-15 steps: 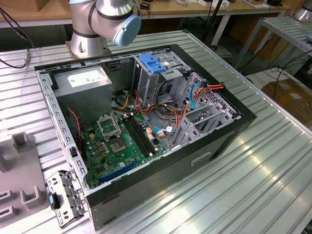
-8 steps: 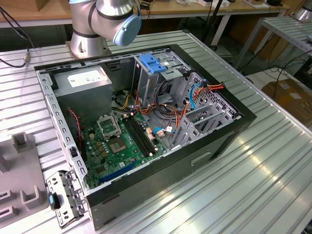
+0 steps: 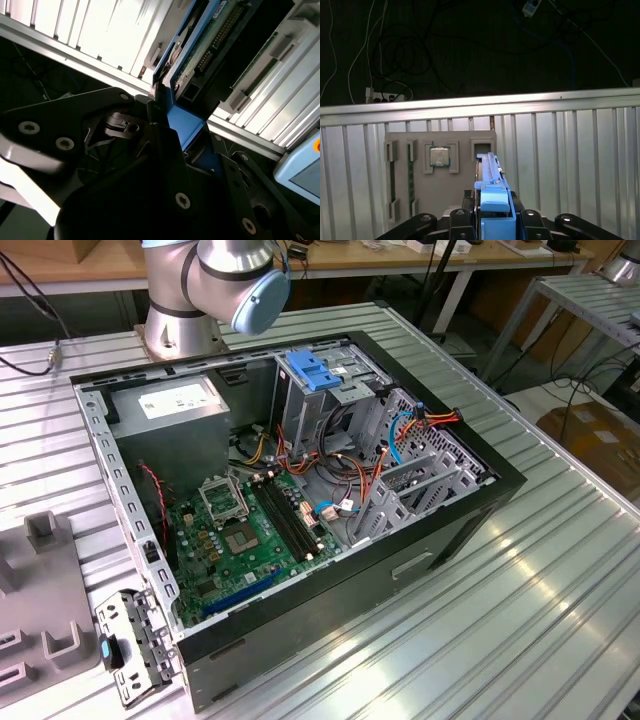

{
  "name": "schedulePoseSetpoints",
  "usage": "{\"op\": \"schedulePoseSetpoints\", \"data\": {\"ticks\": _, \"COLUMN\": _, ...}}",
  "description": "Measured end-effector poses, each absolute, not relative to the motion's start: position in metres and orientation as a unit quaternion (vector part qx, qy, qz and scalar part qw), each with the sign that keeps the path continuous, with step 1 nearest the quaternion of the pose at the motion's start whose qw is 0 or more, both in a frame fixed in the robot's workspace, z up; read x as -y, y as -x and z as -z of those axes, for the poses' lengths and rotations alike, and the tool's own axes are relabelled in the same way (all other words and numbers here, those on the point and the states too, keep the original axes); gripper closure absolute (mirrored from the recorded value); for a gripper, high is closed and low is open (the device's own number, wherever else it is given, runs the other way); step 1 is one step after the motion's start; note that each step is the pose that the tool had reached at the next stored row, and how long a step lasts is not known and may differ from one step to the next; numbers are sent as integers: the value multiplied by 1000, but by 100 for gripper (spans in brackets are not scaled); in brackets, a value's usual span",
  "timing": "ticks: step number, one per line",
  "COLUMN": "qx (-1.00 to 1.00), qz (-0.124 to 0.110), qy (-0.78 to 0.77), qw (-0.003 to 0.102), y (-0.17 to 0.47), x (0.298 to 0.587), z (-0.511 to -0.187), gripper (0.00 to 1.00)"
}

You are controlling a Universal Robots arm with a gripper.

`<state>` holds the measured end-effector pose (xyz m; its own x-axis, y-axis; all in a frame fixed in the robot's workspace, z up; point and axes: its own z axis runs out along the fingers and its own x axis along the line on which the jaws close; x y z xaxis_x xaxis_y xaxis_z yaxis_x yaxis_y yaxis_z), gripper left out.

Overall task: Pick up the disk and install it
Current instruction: 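Pick up the disk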

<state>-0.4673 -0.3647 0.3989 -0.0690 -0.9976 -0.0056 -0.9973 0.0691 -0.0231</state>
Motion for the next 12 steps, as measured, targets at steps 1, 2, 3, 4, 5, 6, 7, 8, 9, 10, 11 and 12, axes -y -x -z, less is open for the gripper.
{"op": "schedulePoseSetpoints", "data": {"ticks": 1, "qx": -731, "qz": 7, "qy": 682, "qw": 10, "y": 467, "x": 365, "z": -400, "gripper": 63}}
{"op": "schedulePoseSetpoints", "data": {"ticks": 2, "qx": -731, "qz": 7, "qy": 682, "qw": 10, "y": 467, "x": 365, "z": -400, "gripper": 63}}
{"op": "schedulePoseSetpoints", "data": {"ticks": 3, "qx": -731, "qz": 7, "qy": 682, "qw": 10, "y": 467, "x": 365, "z": -402, "gripper": 63}}
{"op": "schedulePoseSetpoints", "data": {"ticks": 4, "qx": -731, "qz": 7, "qy": 682, "qw": 10, "y": 467, "x": 365, "z": -403, "gripper": 63}}
{"op": "schedulePoseSetpoints", "data": {"ticks": 5, "qx": -731, "qz": 7, "qy": 682, "qw": 10, "y": 467, "x": 365, "z": -403, "gripper": 63}}
{"op": "schedulePoseSetpoints", "data": {"ticks": 6, "qx": -731, "qz": 7, "qy": 682, "qw": 10, "y": 467, "x": 365, "z": -405, "gripper": 63}}
{"op": "schedulePoseSetpoints", "data": {"ticks": 7, "qx": -731, "qz": 7, "qy": 682, "qw": 10, "y": 467, "x": 365, "z": -406, "gripper": 63}}
{"op": "schedulePoseSetpoints", "data": {"ticks": 8, "qx": -731, "qz": 7, "qy": 682, "qw": 10, "y": 467, "x": 365, "z": -407, "gripper": 63}}
{"op": "schedulePoseSetpoints", "data": {"ticks": 9, "qx": -731, "qz": 7, "qy": 682, "qw": 10, "y": 467, "x": 365, "z": -408, "gripper": 63}}
{"op": "schedulePoseSetpoints", "data": {"ticks": 10, "qx": -731, "qz": 7, "qy": 682, "qw": 10, "y": 467, "x": 365, "z": -409, "gripper": 63}}
{"op": "schedulePoseSetpoints", "data": {"ticks": 11, "qx": -731, "qz": 7, "qy": 682, "qw": 10, "y": 467, "x": 365, "z": -411, "gripper": 63}}
{"op": "schedulePoseSetpoints", "data": {"ticks": 12, "qx": -731, "qz": 7, "qy": 682, "qw": 10, "y": 467, "x": 365, "z": -412, "gripper": 63}}
